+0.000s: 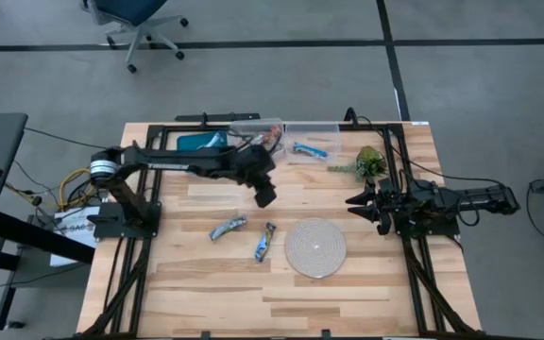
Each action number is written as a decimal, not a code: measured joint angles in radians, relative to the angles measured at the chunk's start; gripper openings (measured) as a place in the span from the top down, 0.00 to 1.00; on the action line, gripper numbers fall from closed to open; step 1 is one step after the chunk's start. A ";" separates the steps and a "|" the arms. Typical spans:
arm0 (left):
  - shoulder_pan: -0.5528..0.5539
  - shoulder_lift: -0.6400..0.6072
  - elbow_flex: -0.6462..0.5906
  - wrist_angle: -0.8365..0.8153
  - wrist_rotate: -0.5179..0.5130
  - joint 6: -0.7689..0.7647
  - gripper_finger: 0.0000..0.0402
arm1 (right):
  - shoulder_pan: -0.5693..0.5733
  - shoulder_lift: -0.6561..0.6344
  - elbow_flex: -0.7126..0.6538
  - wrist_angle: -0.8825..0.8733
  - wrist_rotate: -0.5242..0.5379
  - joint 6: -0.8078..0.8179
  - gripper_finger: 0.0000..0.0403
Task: Pick and place Granola Bars by type
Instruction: Put the blue granola bar into the right transparent bin
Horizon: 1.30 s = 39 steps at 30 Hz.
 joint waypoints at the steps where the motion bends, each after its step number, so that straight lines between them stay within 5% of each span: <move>1: -0.005 -0.019 -0.033 0.011 0.000 -0.020 0.61 | 0.000 0.000 0.000 -0.001 0.000 0.000 0.65; 19: -0.133 -0.346 -0.490 0.029 -0.048 -0.444 0.61 | 0.000 0.000 0.000 -0.002 0.000 0.000 0.64; 29: -0.240 -0.368 -0.518 -0.113 -0.027 -0.519 0.61 | 0.000 0.000 0.000 -0.001 0.000 0.000 0.64; 39: -0.310 -0.368 -0.518 -0.172 -0.054 -0.413 0.57 | 0.000 0.000 0.000 -0.002 0.000 0.000 0.65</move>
